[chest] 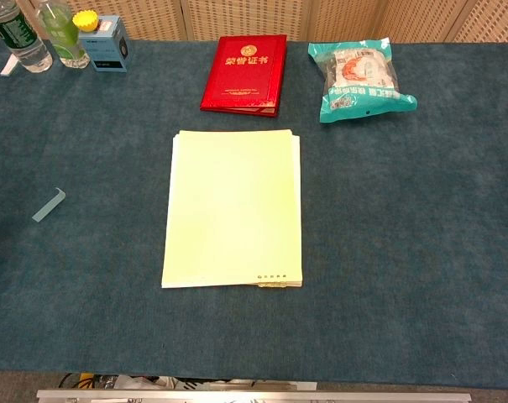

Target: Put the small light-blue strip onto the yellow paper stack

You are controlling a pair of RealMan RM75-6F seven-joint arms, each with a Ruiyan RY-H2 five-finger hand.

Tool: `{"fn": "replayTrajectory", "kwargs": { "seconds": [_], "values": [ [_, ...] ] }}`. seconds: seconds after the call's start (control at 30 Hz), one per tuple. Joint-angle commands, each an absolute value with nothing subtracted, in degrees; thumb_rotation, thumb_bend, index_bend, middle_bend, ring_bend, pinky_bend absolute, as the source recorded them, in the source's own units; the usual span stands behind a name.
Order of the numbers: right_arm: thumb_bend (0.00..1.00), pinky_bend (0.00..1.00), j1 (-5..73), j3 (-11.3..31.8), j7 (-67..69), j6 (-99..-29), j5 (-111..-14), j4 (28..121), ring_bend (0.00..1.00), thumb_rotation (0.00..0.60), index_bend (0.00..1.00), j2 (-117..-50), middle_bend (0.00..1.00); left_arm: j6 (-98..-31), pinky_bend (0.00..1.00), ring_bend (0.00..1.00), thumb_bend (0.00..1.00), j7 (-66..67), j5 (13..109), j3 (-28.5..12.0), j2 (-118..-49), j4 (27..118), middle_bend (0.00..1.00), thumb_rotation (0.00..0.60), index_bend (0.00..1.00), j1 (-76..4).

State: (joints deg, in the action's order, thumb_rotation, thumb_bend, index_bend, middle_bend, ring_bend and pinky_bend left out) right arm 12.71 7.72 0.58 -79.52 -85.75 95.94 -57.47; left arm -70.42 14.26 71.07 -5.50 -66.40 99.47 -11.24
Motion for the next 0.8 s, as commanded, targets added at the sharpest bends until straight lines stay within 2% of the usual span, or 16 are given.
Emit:
{"fn": "replayTrajectory", "kwargs": {
  "seconds": [0.03,0.13,0.2,0.63,0.73,0.8],
  "values": [
    [0.09,0.22,12.75,7.5,0.99,-79.19,-85.67,95.62,0.12,0.6,0.15,-57.42,0.26,-68.79,1.0,1.0,0.22,19.42,66.53,-5.95,-67.47,101.49,0.96,0.506,0.39,-12.89],
    [0.09,0.22,12.78,7.38,1.35,-78.83,-85.32,95.16,0.12,0.6,0.15,-57.37,0.26,-68.21,1.0,1.0,0.22,23.55,62.41,-6.08,-68.0,103.06,0.98,0.387,0.4,-13.88],
    [0.09,0.22,12.81,7.33,1.69,-78.66,-85.14,94.93,0.12,0.6,0.16,-57.48,0.26,-68.29,1.0,1.0,0.22,25.76,59.92,-6.33,-68.84,103.39,0.98,0.359,0.4,-14.5],
    [0.09,0.22,12.41,6.56,3.35,-78.55,-84.92,93.46,0.12,0.6,0.15,-57.89,0.26,-71.08,1.0,1.0,0.22,32.38,51.38,-6.58,-74.92,102.16,1.0,0.355,0.4,-17.0],
    [0.09,0.22,12.18,6.48,3.56,-78.75,-84.76,93.29,0.12,0.6,0.15,-57.83,0.26,-71.16,1.0,1.0,0.22,32.16,50.74,-6.48,-75.65,102.08,1.0,0.374,0.4,-17.24],
    [0.09,0.22,12.02,6.37,3.69,-78.79,-84.67,93.18,0.12,0.6,0.15,-57.8,0.26,-71.11,1.0,1.0,0.22,32.3,50.35,-6.19,-76.05,101.98,1.0,0.41,0.4,-17.41]
  ]
}}
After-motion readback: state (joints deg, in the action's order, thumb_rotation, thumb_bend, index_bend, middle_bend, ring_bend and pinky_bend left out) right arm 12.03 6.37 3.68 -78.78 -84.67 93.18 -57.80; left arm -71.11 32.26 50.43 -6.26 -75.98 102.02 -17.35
